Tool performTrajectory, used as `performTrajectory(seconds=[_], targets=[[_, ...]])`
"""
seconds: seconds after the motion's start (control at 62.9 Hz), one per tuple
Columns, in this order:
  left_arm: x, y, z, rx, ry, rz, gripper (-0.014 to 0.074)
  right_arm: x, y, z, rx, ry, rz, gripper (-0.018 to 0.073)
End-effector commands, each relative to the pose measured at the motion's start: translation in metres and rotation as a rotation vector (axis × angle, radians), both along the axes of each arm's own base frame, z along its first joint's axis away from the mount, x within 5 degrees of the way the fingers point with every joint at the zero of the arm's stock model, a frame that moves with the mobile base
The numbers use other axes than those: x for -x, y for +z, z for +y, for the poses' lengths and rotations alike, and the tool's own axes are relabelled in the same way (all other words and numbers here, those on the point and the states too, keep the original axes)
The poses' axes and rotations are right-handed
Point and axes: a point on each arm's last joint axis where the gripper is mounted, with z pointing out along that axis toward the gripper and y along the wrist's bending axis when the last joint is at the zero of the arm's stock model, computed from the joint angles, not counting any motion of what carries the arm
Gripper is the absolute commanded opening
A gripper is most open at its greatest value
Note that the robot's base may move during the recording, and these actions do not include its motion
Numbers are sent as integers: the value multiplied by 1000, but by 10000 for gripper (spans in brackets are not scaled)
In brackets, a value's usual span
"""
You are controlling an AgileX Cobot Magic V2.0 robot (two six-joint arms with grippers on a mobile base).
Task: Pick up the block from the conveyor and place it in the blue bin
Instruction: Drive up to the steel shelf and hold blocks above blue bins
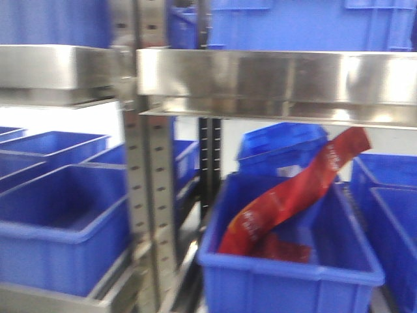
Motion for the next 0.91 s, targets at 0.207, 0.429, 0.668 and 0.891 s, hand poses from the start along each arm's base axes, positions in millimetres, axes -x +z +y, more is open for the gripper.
performTrajectory(seconds=[0.207, 0.429, 0.668, 0.891], targets=[[1, 1, 0, 1, -4, -19, -111, 2, 5, 0, 6, 0, -31, -162], [1, 1, 0, 1, -4, -19, -111, 2, 5, 0, 6, 0, -31, -162], [1, 1, 0, 1, -4, -19, -111, 2, 5, 0, 6, 0, -31, -162], [1, 1, 0, 1, -4, -19, -111, 2, 5, 0, 6, 0, -31, -162]])
